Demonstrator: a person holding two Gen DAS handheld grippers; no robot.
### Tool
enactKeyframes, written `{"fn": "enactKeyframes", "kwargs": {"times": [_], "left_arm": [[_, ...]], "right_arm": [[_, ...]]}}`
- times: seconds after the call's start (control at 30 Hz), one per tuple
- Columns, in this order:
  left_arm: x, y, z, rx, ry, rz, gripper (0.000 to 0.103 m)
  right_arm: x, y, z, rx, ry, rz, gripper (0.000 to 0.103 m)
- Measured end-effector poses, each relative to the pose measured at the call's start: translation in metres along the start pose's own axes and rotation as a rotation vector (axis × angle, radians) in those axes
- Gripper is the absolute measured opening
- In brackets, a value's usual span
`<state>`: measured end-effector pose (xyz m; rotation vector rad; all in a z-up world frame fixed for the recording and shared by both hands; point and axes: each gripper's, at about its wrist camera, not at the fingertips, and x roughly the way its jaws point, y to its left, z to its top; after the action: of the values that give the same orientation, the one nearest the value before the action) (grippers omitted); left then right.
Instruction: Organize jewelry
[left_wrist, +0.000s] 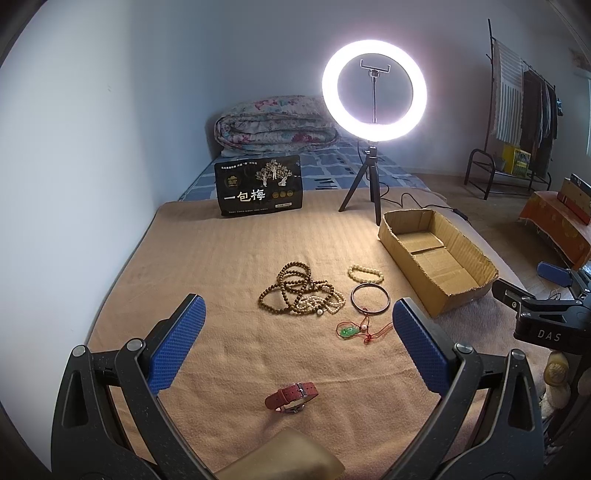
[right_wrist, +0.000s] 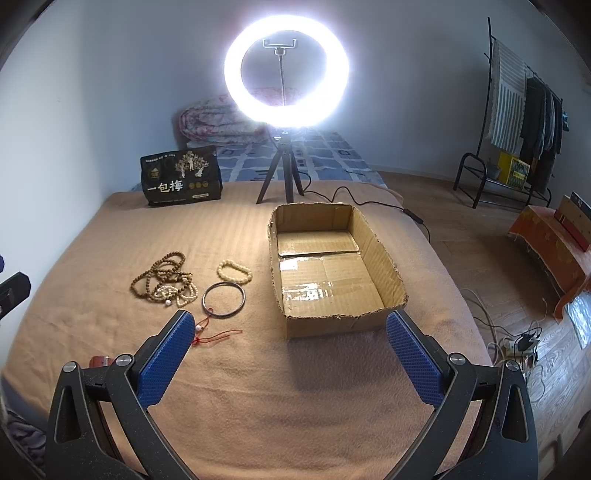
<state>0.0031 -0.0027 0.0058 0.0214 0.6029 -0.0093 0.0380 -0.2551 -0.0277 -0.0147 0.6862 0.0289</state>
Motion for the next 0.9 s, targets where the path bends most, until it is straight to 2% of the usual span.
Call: {"fn": "enactKeyframes", "kwargs": {"times": [0.6, 0.77, 0.9], "left_arm": [[0.005, -0.007, -0.008, -0.012, 0.006, -0.008, 0.103], [0.009, 0.003, -0.020, -0.014, 0.019, -0.015, 0.103], [0.010, 0.022, -0.025, -0.027, 0.058, -0.019, 0.103]], "right_arm": [[0.003, 0.004, -0.002, -0.014, 0.008, 0.017, 0.103], [0.004, 0.009, -0.001, -0.041, -0.001, 0.033, 0.103], [0.008, 0.012, -0.002, -0.065, -0.003, 0.036, 0.103]]}}
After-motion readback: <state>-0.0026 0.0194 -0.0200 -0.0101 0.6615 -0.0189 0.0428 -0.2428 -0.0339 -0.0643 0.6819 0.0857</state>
